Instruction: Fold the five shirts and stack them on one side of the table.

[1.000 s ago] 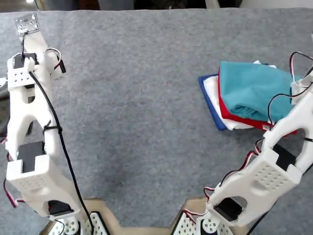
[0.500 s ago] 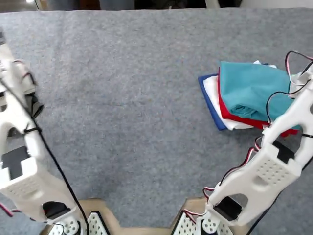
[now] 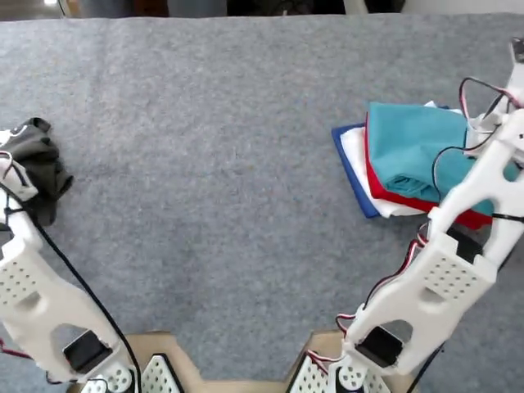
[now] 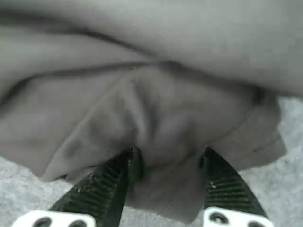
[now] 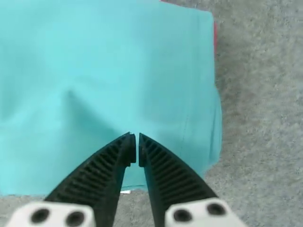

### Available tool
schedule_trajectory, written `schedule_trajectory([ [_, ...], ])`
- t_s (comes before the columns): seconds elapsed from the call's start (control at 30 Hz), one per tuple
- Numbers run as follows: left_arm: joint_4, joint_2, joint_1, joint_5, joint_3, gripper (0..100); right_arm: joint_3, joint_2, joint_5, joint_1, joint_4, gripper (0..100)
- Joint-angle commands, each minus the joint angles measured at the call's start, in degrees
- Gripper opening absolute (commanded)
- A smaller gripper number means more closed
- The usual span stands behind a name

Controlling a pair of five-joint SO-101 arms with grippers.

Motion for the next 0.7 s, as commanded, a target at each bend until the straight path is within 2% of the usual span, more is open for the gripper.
schedule_trajectory([
  [0.0,-0.8,2.7,-0.2,1.7,-5.5,16,-2.4,-2.5,-0.6,-0.8,0.6,1.5],
  [0.1,-0.8,2.8,0.6,1.7,-7.7,2,-2.4,-2.6,-0.6,-0.5,0.7,1.5],
  [0.2,4.0,0.9,2.4,1.7,-9.5,3,-2.4,-2.6,-0.6,-0.6,0.7,1.5],
  [0.37,14.5,-5.5,10.0,1.6,-13.2,3,-2.4,-2.6,-0.6,-1.0,0.7,1.5],
  [0.67,25.4,-20.9,32.0,1.9,-12.6,3,-2.4,-2.7,-0.6,-0.8,0.8,1.5],
])
